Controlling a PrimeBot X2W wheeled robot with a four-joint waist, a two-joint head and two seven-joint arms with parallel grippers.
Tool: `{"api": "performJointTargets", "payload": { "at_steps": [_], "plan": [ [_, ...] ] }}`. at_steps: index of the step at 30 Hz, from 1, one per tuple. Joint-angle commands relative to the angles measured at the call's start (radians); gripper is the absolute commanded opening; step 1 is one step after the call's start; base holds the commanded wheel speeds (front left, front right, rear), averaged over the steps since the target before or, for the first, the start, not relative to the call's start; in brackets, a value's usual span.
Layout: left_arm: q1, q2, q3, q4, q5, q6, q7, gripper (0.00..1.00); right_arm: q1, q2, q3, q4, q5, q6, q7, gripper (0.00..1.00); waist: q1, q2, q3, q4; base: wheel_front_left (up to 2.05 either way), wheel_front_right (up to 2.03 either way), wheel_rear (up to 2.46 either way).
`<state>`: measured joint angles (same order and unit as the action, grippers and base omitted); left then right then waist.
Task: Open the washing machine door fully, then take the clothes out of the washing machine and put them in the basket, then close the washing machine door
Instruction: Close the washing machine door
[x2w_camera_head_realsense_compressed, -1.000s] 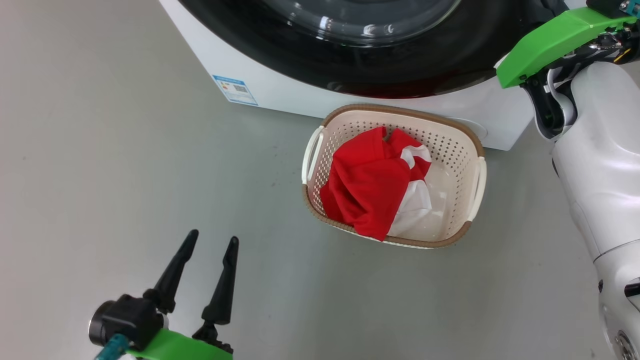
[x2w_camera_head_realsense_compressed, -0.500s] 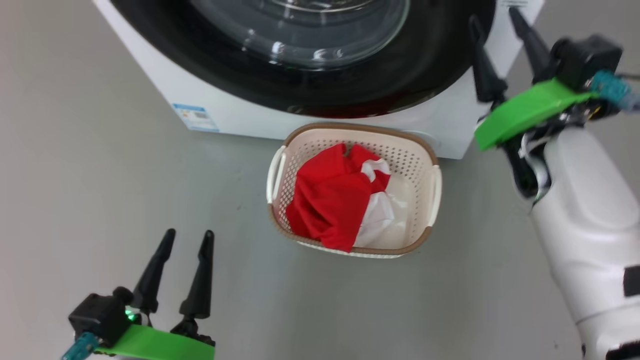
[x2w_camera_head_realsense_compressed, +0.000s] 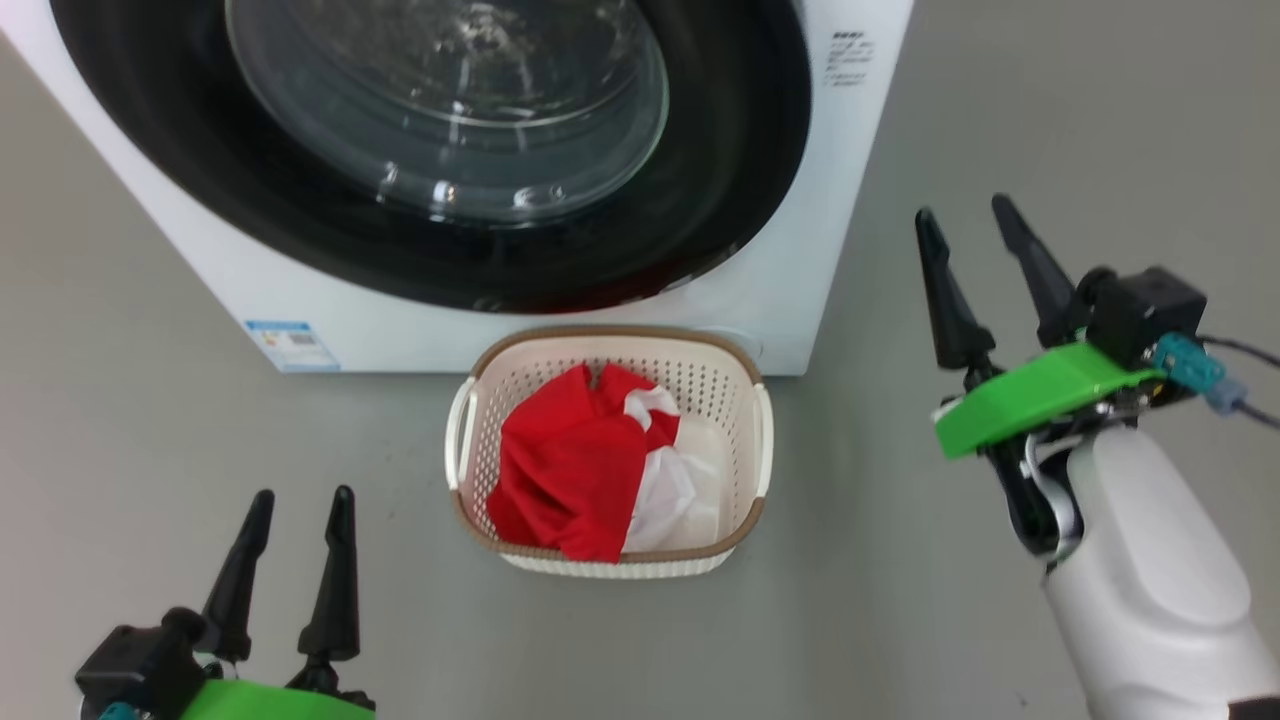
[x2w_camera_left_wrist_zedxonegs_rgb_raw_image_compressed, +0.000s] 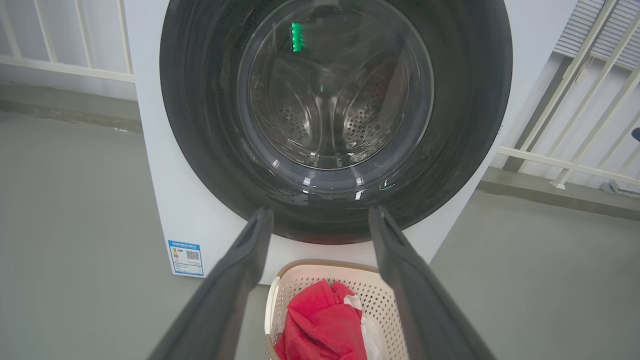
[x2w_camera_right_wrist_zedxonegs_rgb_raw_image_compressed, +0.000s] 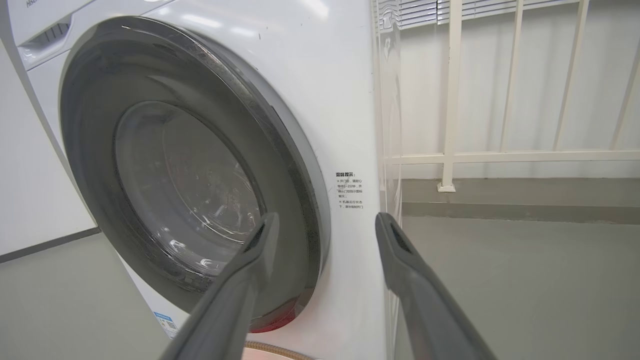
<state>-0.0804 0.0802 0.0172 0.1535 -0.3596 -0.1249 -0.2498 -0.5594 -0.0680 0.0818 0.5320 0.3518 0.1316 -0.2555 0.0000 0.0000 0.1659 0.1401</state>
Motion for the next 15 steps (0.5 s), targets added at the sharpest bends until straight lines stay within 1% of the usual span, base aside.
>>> {"api": "performJointTargets", "payload": {
  "at_steps": [1,4,9,15],
  "plan": [
    [0.002,0.013,0.045,-0.023,0.016,-0.006,-0.012,1.00,0.024,0.015,0.018,-0.042,-0.002,-0.001,-0.006,1.00,0.0000,0.0000,-0.059,-0.049,0.00,0.00,0.00],
    [0.021,0.011,0.053,-0.021,0.027,-0.006,-0.012,1.00,0.095,0.016,0.021,-0.068,-0.020,-0.001,-0.006,1.00,0.0000,0.0000,-0.091,-0.061,0.00,0.00,0.00],
    [0.060,0.006,0.079,-0.028,0.028,-0.006,-0.012,1.00,0.211,0.017,-0.014,-0.082,-0.043,-0.001,-0.006,1.00,0.0000,0.0000,-0.148,-0.074,0.00,0.00,0.00],
    [0.105,0.000,0.098,-0.041,0.041,-0.006,-0.012,1.00,0.302,0.017,-0.048,-0.128,-0.049,-0.001,-0.006,1.00,0.0000,0.0000,-0.185,-0.088,0.00,0.00,0.00]
  ]
}}
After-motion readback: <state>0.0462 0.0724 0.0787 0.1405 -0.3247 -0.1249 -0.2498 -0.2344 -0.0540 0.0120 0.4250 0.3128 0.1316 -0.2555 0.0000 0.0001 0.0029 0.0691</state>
